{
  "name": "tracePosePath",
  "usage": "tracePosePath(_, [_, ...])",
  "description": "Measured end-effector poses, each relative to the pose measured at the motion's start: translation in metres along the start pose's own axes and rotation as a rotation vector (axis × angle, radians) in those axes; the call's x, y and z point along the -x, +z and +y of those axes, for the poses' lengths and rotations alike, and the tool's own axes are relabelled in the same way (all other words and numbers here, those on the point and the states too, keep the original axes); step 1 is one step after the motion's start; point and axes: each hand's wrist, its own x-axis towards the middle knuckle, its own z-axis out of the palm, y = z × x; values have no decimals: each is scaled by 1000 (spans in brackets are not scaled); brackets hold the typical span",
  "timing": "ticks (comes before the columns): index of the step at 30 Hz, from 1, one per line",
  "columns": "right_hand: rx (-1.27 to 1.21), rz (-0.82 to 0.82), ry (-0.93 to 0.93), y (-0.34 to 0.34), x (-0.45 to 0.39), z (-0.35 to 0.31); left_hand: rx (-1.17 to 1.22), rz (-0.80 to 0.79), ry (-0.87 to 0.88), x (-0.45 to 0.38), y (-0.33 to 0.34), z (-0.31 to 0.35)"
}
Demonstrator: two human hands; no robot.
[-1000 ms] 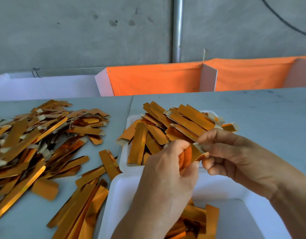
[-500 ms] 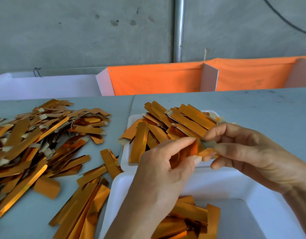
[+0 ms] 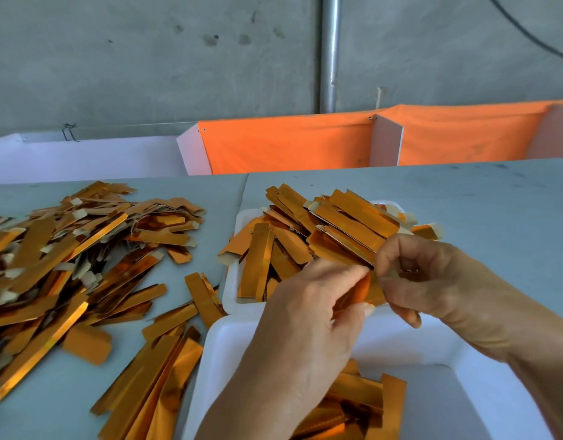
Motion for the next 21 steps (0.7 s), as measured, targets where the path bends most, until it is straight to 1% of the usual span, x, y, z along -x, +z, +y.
tracePosePath(1, [-32, -5, 9, -1, 0, 1, -7, 2, 1, 0, 0, 0])
tracePosePath(6, [-420, -101, 69, -6, 1, 7, 25, 29, -23, 1, -2, -1])
tracePosePath(10, [-585, -200, 72, -9, 0, 11, 64, 40, -29, 1, -4, 0])
tracePosePath(14, [-633, -161, 111, -5, -3, 14, 76, 32, -20, 0, -5, 2])
tracePosePath(21, [-608, -153, 140, 0, -5, 15, 71, 21, -8, 1, -4, 2])
